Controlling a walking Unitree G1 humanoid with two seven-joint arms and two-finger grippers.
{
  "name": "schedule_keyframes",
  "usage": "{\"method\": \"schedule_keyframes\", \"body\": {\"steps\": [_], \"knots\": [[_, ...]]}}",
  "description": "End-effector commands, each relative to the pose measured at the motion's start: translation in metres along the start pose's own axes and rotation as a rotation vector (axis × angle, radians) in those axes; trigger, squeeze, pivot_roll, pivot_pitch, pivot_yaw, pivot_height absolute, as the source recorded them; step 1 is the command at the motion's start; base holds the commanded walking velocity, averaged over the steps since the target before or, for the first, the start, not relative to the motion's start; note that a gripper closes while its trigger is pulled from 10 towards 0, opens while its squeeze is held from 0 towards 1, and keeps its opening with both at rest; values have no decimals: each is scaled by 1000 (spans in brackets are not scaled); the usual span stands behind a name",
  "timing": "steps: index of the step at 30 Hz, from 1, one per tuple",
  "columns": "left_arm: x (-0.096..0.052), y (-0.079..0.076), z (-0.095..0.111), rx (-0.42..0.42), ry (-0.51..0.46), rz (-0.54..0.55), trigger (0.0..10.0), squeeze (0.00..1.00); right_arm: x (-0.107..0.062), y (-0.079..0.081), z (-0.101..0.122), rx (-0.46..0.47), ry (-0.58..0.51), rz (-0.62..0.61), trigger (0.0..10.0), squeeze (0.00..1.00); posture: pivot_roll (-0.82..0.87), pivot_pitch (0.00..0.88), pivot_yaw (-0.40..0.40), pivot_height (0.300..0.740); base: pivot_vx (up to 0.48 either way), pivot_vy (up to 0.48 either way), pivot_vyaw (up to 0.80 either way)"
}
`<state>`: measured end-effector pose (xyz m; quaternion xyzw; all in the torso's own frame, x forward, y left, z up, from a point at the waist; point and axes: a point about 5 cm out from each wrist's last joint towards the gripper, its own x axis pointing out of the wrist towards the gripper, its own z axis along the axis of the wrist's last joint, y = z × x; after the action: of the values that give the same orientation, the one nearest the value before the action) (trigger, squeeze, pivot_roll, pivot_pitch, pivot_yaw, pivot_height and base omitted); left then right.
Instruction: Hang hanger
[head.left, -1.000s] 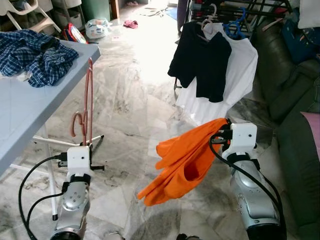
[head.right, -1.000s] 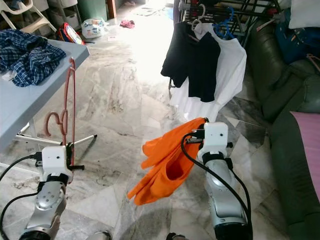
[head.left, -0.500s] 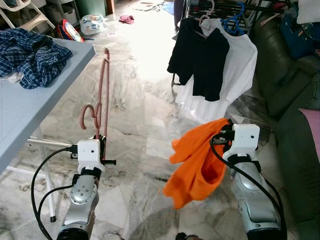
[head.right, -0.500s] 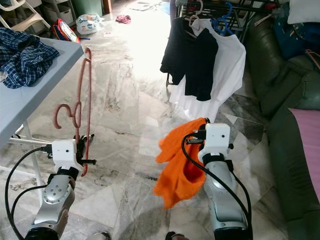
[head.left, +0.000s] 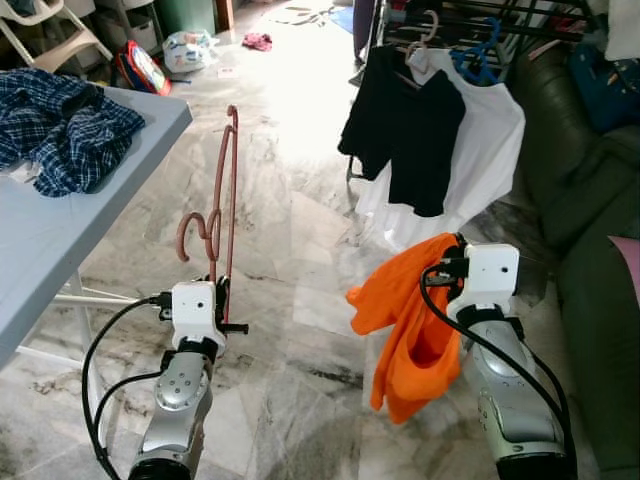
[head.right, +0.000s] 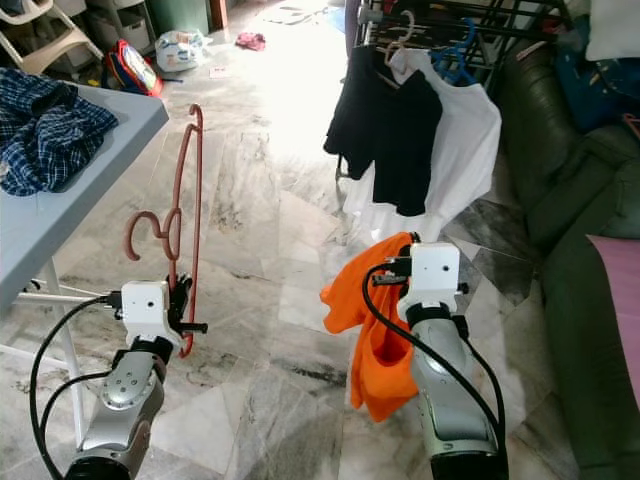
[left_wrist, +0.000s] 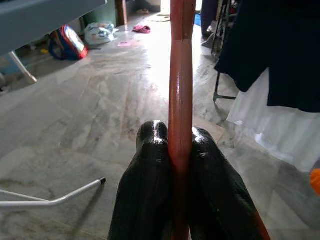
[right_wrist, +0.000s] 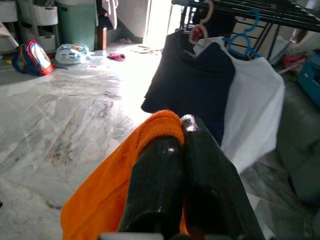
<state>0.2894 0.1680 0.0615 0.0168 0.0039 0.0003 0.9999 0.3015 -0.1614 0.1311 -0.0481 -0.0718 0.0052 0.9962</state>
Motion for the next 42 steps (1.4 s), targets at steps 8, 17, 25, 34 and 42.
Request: {"method": "schedule_keyframes", "body": {"steps": [8,17,25,34,42], "knots": [[0,-3,0,-14,6,-7,10000,0,5,2,4,-24,4,-9,10000,0,73,143,-56,740,448,0,0],[0,-7,-2,-20,17,-19,10000,0,3,7,-1,13,40,26,10000,0,65,148,-64,740,451,0,0],[1,-7,-6,-18,48,1,10000,0,3,13,1,0,28,66,10000,0,67,149,-70,740,245,0,0],[3,-8,-6,58,51,11,10000,0,5,24,7,13,4,143,10000,0,61,150,-61,740,0,0,0],[4,-10,-8,68,60,15,10000,0,3,27,9,10,-2,162,10000,0,57,153,-62,740,0,0,600]]}}
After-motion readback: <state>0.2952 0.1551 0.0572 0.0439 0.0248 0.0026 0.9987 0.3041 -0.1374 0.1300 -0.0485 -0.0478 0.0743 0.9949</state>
